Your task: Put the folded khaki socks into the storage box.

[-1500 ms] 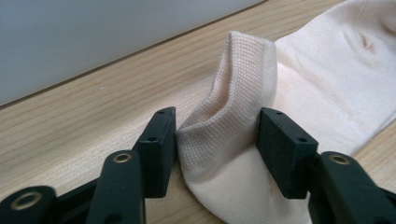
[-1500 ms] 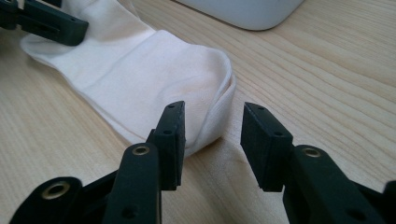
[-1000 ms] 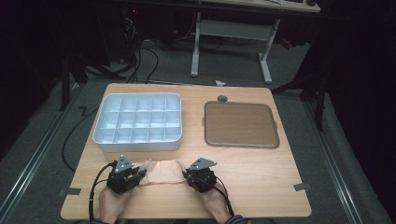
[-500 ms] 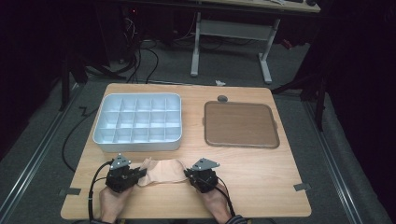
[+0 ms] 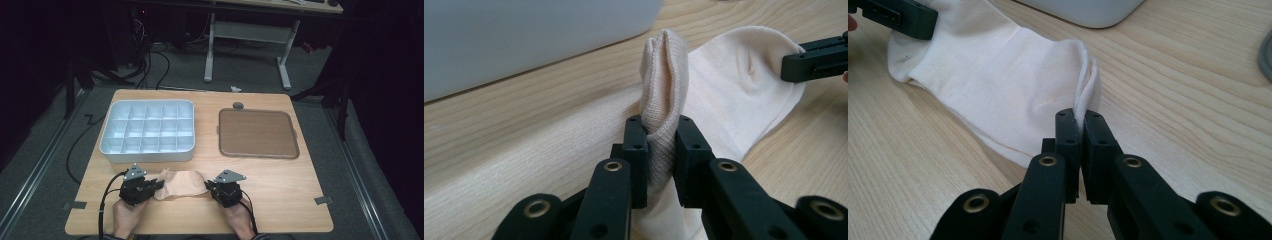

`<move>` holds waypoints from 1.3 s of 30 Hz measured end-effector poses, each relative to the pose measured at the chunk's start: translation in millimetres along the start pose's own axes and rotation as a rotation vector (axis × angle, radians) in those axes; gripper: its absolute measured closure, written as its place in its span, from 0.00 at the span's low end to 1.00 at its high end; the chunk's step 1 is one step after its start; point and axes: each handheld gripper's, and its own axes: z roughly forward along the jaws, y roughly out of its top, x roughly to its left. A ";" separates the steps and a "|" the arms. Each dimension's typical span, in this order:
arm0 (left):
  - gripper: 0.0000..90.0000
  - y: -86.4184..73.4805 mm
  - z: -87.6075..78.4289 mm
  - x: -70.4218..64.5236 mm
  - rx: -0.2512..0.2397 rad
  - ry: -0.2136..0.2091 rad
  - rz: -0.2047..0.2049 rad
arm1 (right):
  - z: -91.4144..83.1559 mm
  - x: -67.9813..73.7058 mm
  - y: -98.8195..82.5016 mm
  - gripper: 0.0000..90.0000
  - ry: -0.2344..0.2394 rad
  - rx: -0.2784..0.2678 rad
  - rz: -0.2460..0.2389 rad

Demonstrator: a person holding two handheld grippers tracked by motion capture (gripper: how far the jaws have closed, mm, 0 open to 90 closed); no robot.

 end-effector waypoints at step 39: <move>0.87 31.5 47.4 -37.6 0.041 -0.064 0.068 | -42.7 -39.9 -19.8 0.96 -0.120 -0.015 0.058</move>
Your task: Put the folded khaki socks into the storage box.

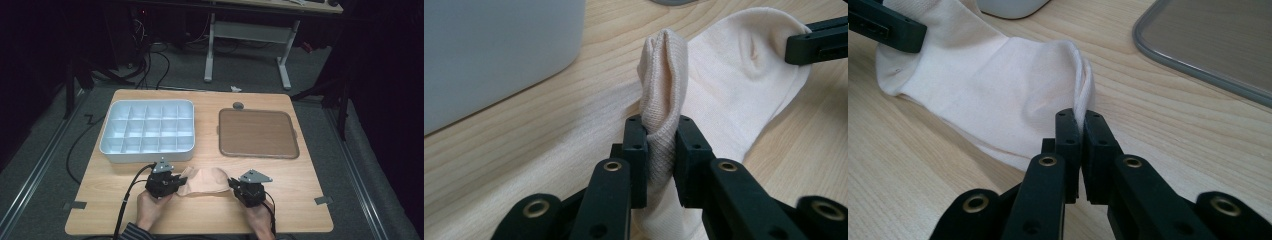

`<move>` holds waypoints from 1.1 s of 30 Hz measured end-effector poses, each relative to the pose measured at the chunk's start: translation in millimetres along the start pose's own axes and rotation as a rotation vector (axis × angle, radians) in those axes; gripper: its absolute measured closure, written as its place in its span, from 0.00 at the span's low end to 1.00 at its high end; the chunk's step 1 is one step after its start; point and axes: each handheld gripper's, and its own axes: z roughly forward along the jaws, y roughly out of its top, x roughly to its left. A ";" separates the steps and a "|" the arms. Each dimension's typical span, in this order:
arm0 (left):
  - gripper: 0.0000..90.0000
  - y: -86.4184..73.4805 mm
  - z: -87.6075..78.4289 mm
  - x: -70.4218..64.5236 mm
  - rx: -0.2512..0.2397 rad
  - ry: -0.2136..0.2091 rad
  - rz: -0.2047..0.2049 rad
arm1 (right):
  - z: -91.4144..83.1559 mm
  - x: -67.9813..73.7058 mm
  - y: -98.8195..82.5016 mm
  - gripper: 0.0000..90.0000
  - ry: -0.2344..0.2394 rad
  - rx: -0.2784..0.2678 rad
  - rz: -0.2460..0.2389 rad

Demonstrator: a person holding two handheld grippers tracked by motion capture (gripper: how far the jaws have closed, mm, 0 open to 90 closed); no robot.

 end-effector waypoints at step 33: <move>0.56 5.3 10.0 1.5 0.025 0.136 0.015 | 3.6 -10.8 -7.9 0.77 -0.050 0.010 0.039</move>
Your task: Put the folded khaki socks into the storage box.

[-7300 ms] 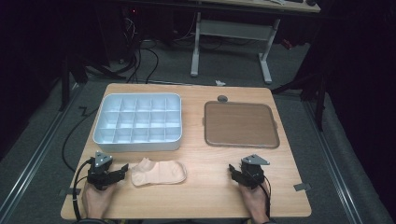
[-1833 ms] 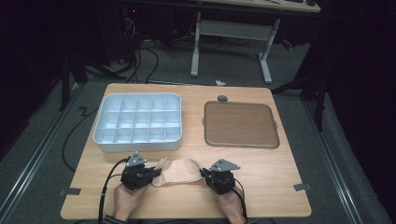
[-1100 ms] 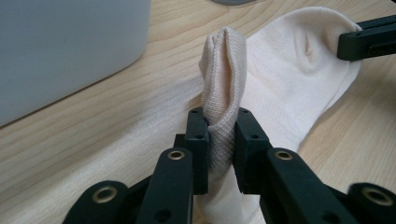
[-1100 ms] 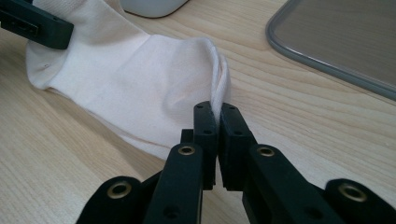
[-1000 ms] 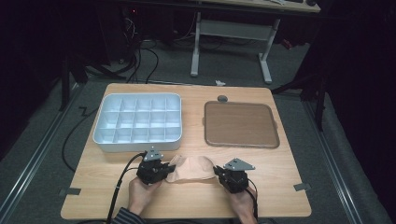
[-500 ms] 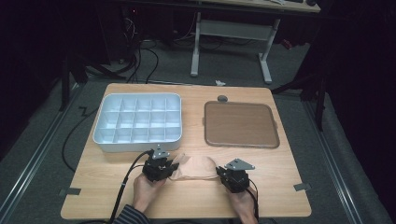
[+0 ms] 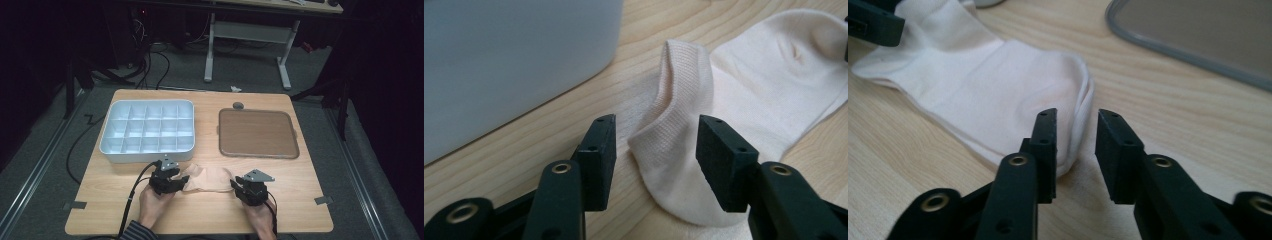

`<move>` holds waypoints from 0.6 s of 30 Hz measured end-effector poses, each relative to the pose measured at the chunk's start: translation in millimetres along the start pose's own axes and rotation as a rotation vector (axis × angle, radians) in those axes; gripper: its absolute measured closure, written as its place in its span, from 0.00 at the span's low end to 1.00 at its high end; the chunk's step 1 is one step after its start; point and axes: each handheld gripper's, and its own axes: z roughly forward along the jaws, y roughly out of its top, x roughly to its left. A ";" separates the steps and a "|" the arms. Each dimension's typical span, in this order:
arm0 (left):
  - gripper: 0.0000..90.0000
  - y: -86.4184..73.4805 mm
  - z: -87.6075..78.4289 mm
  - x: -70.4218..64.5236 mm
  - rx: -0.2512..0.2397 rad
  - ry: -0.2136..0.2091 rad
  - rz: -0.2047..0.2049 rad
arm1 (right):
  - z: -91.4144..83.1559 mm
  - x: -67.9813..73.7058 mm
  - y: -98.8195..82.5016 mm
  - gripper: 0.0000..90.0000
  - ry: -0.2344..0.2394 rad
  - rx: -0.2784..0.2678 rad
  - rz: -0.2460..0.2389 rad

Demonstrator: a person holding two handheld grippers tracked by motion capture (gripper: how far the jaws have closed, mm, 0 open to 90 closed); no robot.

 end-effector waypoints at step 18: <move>0.67 -4.5 6.8 11.5 0.011 -0.005 -0.032 | 25.2 48.3 30.1 0.94 0.198 0.010 -0.070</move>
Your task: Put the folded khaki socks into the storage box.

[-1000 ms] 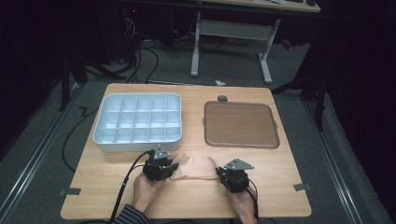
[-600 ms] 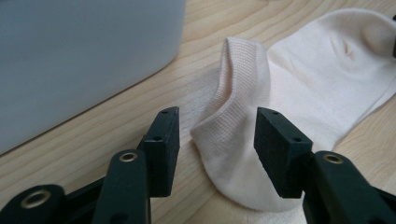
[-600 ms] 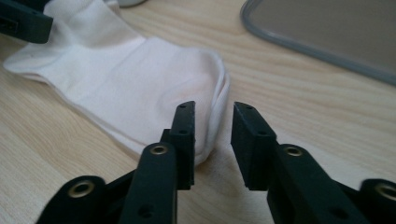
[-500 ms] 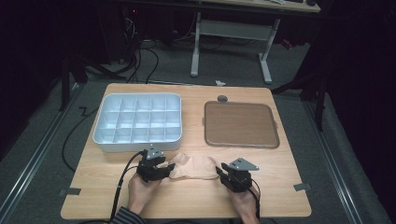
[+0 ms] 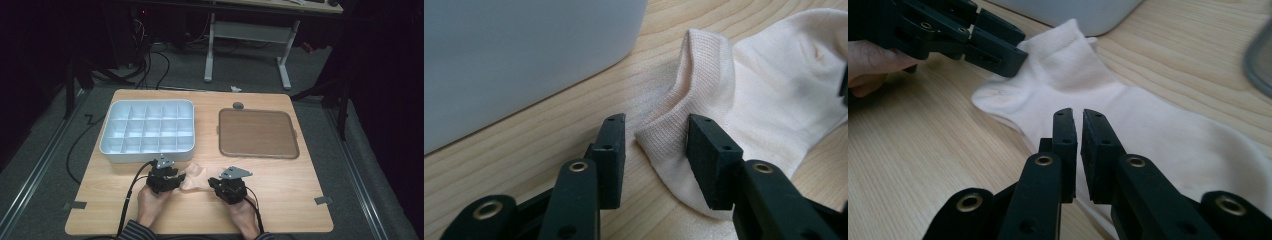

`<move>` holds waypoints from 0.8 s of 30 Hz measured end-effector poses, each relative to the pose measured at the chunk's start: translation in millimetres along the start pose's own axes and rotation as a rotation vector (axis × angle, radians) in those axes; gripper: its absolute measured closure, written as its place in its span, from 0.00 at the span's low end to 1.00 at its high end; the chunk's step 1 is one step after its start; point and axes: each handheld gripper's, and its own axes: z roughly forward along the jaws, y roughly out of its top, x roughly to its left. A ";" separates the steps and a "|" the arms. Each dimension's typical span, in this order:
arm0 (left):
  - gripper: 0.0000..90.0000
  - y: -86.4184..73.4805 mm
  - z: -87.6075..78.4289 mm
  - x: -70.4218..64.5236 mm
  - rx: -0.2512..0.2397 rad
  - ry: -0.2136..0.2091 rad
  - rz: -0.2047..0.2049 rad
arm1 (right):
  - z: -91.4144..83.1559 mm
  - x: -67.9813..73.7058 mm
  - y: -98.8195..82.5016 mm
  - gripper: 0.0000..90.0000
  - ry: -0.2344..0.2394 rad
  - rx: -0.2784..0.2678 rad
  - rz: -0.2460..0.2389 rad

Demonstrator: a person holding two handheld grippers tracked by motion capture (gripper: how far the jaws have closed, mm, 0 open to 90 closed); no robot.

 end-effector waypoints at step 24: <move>0.92 0.2 2.4 -6.6 0.010 -0.012 0.031 | 35.0 23.9 0.8 0.93 0.023 0.046 -0.069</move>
